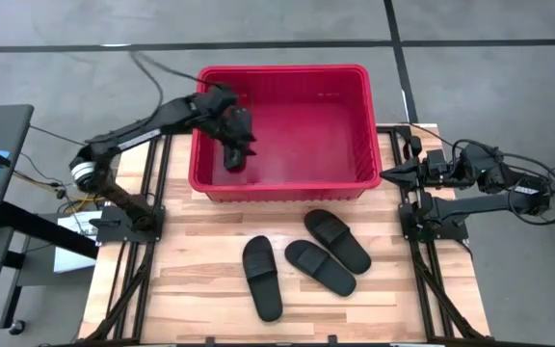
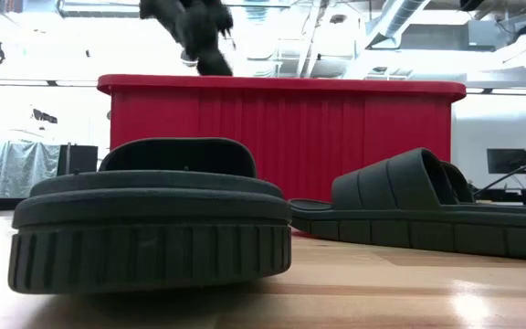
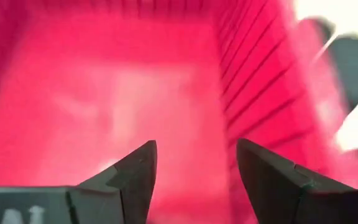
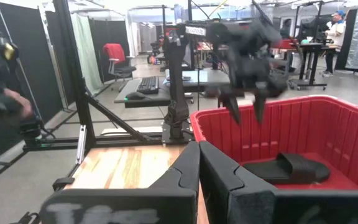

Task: Pick and place slides into bin
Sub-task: Put the black slide into the red bin

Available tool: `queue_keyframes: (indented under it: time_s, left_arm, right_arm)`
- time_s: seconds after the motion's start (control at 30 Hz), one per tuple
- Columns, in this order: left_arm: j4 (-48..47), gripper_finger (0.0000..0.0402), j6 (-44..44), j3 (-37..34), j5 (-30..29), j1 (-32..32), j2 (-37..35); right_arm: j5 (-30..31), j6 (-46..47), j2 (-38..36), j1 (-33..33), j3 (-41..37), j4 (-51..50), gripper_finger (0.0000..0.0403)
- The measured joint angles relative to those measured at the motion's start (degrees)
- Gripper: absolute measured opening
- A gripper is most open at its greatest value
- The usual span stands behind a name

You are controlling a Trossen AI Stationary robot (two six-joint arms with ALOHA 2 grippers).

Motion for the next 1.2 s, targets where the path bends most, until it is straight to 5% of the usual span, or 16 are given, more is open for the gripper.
queue_keyframes:
  time_s: [0.27, 0.63, 1.2]
  left_arm:
    - [15.7, 0.021, -9.9, 0.1, 2.0, -4.6, -13.8]
    - [18.6, 0.021, -16.5, -5.3, -5.6, -10.9, -26.2]
    - [49.7, 0.021, -28.4, -40.3, -12.9, -22.0, -44.7]
  right_arm:
    - [0.0, 0.0, 0.0, 0.0, 0.0, 0.0, 0.0]
    - [0.0, 0.0, 0.0, 0.0, 0.0, 0.0, 0.0]
    - [0.0, 0.0, 0.0, 0.0, 0.0, 0.0, 0.0]
